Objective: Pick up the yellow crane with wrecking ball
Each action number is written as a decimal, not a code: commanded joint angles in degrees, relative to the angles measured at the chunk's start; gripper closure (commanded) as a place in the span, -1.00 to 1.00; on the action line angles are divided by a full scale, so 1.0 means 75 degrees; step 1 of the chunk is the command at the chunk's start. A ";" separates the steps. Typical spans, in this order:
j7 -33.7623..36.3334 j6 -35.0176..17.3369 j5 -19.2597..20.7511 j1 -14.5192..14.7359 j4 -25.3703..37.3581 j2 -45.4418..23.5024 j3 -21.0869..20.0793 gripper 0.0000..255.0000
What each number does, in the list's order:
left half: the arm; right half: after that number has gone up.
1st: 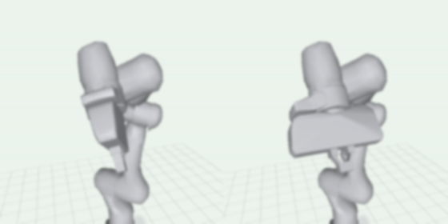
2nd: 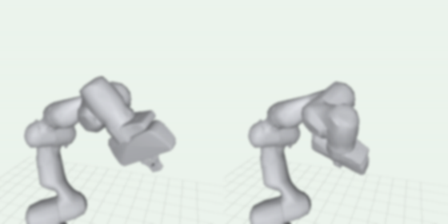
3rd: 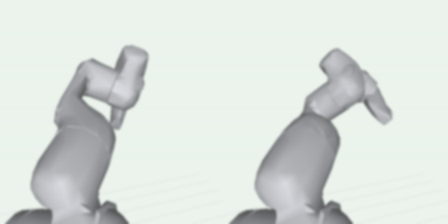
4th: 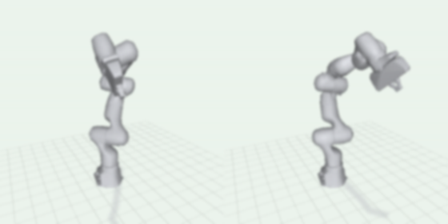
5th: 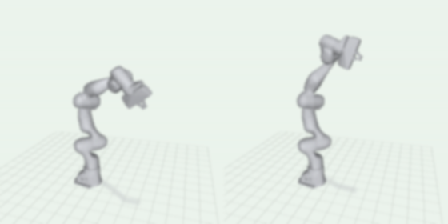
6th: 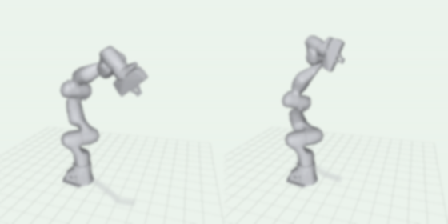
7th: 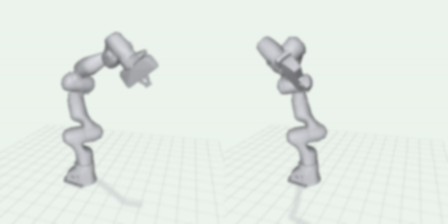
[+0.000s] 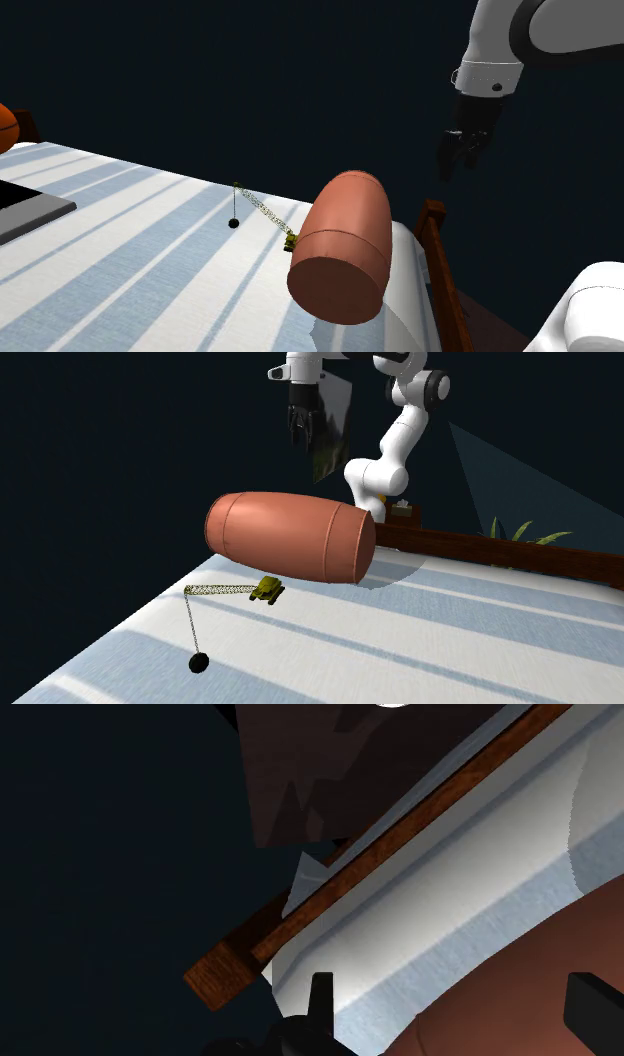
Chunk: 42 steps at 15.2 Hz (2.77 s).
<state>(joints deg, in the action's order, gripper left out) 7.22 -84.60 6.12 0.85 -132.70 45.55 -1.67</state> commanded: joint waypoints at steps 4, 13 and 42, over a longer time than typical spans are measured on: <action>-0.0239 -0.0756 -0.0083 0.0189 -0.0065 -0.0559 0.0020 -1.00; -0.1013 -0.2785 -0.0371 0.0745 0.0220 -0.2479 -0.0015 -1.00; -0.2883 -0.6159 -0.0927 0.1880 0.2736 -0.7513 -0.0627 -1.00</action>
<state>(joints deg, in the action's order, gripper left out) -14.48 -130.25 -0.88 14.89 -111.90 -10.56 -6.35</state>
